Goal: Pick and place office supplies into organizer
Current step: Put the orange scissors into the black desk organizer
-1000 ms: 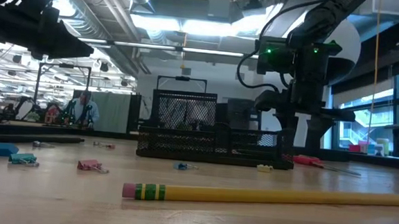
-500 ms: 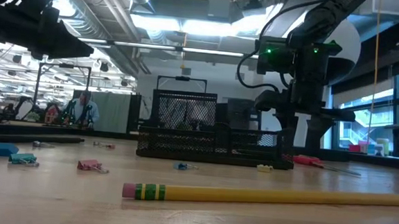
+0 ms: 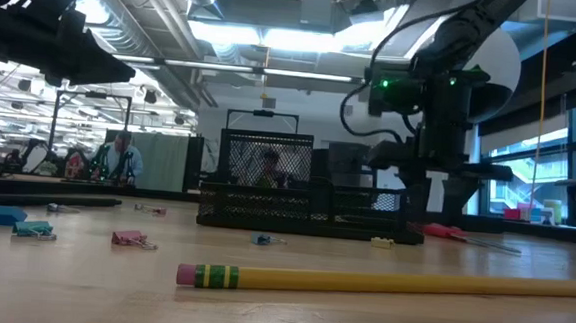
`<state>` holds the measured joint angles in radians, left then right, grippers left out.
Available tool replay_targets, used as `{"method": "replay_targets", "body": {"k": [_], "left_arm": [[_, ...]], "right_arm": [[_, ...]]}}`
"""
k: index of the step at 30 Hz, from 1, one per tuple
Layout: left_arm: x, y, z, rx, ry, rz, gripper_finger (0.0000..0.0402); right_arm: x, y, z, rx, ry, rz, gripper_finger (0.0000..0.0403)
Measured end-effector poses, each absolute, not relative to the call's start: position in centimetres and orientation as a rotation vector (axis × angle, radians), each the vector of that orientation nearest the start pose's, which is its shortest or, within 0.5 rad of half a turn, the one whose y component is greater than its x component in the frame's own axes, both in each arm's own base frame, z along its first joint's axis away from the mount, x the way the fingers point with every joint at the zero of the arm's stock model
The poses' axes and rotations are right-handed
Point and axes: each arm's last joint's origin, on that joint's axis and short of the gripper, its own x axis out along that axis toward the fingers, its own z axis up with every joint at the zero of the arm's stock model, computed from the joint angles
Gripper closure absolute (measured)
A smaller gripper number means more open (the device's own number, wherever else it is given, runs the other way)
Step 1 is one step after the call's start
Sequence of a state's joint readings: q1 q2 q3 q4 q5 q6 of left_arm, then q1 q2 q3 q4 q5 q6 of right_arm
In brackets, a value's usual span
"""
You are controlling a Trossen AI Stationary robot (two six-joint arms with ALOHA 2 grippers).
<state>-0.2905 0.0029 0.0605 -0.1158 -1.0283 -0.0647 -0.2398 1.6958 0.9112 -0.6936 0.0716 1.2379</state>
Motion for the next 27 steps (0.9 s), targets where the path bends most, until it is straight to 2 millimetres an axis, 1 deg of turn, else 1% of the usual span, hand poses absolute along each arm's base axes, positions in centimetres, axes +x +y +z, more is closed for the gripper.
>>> {"method": "replay_targets", "body": {"k": [4, 7, 27], "left_arm": [[8.3, 0.1, 17.3, -0.025, 0.023, 0.739, 0.0272], [8.3, 0.1, 17.3, -0.025, 0.023, 0.739, 0.0272], [8.3, 0.1, 17.3, -0.025, 0.023, 0.739, 0.0272]], "right_arm": [[27.1, -6.8, 12.9, 1.11, 1.173, -1.146, 0.0231], [27.2, -6.8, 12.7, 1.103, 1.187, -1.15, 0.0231], [27.1, -6.8, 12.6, 1.085, 1.185, -1.15, 0.0231]]}}
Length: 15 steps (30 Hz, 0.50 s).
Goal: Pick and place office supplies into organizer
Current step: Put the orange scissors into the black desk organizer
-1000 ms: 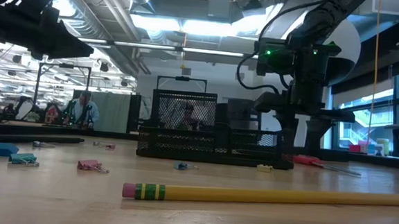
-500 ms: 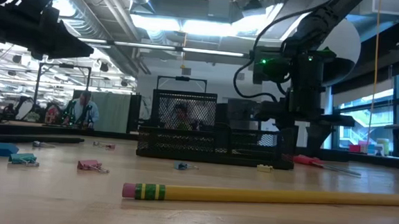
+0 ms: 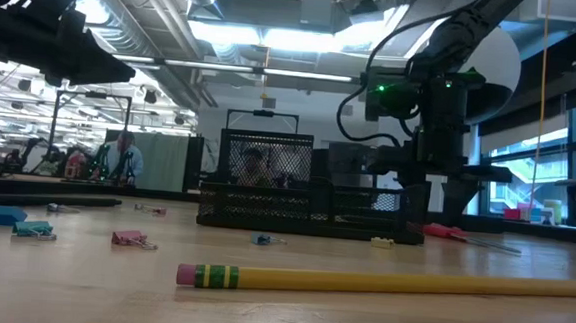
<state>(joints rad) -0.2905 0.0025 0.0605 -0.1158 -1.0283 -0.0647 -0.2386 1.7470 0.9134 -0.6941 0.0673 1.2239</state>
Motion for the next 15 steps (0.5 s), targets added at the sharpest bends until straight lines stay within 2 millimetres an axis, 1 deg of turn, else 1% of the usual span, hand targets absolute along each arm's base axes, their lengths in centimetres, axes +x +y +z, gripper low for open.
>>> {"method": "replay_targets", "body": {"k": [6, 15], "left_arm": [[8.34, 0.09, 17.35, -0.025, 0.023, 0.739, 0.0272], [8.35, 0.09, 17.35, -0.025, 0.023, 0.739, 0.0272]], "right_arm": [[27.11, -6.8, 12.58, 1.084, 1.186, -1.15, 0.0233], [27.11, -6.8, 12.57, 1.082, 1.185, -1.149, 0.0277]]}}
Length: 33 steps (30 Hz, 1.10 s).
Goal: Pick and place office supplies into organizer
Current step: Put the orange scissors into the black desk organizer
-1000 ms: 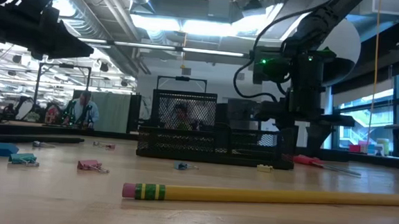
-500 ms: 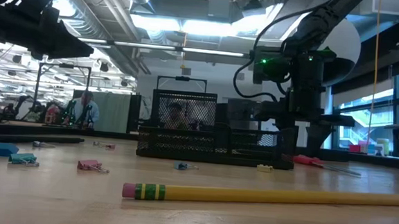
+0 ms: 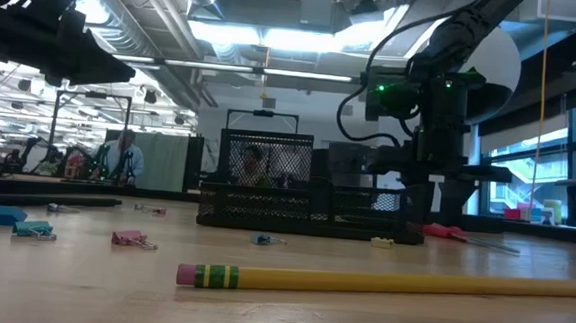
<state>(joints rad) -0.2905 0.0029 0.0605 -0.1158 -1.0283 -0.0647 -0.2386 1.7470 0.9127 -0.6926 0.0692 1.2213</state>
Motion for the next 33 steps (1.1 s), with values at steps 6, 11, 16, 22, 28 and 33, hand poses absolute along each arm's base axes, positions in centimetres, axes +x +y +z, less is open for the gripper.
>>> {"method": "replay_targets", "body": {"k": [6, 11, 16, 22, 28, 33], "left_arm": [[8.3, 0.1, 17.3, -0.025, 0.023, 0.739, 0.0272], [8.3, 0.1, 17.3, -0.025, 0.023, 0.739, 0.0272], [8.3, 0.1, 17.3, -0.025, 0.023, 0.738, 0.0272], [8.3, 0.1, 17.3, -0.025, 0.023, 0.738, 0.0272], [8.3, 0.1, 17.3, -0.025, 0.023, 0.738, 0.0272], [8.3, 0.1, 17.3, -0.025, 0.023, 0.738, 0.0272]], "right_arm": [[27.1, -6.8, 12.6, 1.082, 1.185, -1.149, 0.0286], [27.1, -6.8, 12.6, 1.08, 1.187, -1.147, 0.0286], [27.3, -6.9, 12.8, 1.043, 1.206, -1.119, 0.0287], [28.7, -7.2, 14.0, 0.983, 1.19, -1.082, 0.0288], [29.7, -7.5, 15.2, 0.944, 1.165, -1.029, 0.0305], [30.0, -7.7, 15.8, 0.904, 1.139, -1.03, 0.0303]]}}
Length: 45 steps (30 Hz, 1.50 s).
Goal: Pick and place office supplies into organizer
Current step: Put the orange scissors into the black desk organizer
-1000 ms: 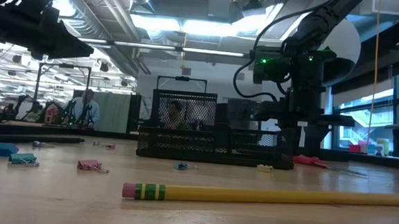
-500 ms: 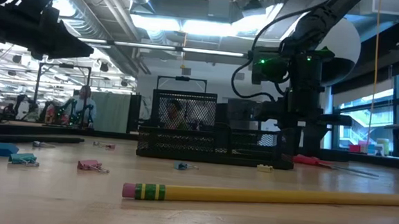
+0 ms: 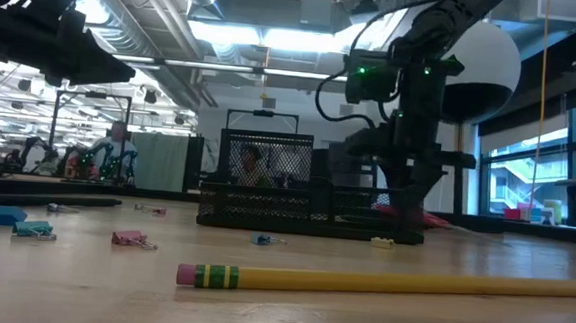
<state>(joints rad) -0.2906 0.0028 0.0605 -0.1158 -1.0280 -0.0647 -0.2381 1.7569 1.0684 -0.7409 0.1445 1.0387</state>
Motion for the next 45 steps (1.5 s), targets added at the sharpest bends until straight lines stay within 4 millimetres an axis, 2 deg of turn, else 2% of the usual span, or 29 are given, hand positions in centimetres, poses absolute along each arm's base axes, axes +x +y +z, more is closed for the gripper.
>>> {"method": "replay_targets", "body": {"k": [12, 16, 21, 25, 30, 37, 41, 45], "left_arm": [[8.3, 0.1, 17.3, -0.025, 0.023, 0.738, 0.0272], [8.3, 0.1, 17.3, -0.025, 0.023, 0.738, 0.0272], [8.3, 0.1, 17.3, -0.025, 0.023, 0.738, 0.0272], [8.3, 0.1, 17.3, -0.025, 0.023, 0.738, 0.0272], [8.3, 0.1, 17.3, -0.025, 0.023, 0.738, 0.0272], [8.3, 0.1, 17.3, -0.025, 0.023, 0.738, 0.0272], [8.3, 0.1, 17.3, -0.025, 0.023, 0.738, 0.0272], [8.3, 0.1, 17.3, -0.026, 0.023, 0.738, 0.0272]], "right_arm": [[30.1, -7.7, 16.1, 0.884, 1.138, -1.013, 0.0303], [30.6, -7.9, 16.8, 0.869, 1.126, -0.987, 0.03], [32.6, -8.4, 19.9, 0.819, 1.055, -0.894, 0.03], [34.2, -8.8, 23.5, 0.739, 0.973, -0.83, 0.03], [36.2, -8.4, 28.3, 0.628, 0.823, -0.717, 0.03], [39.2, -5.3, 33.1, 0.433, 0.492, -0.57, 0.0299], [40.4, -3.0, 34.3, 0.288, 0.37, -0.457, 0.0299], [41.1, -1.2, 34.4, 0.175, 0.337, -0.424, 0.0299]]}}
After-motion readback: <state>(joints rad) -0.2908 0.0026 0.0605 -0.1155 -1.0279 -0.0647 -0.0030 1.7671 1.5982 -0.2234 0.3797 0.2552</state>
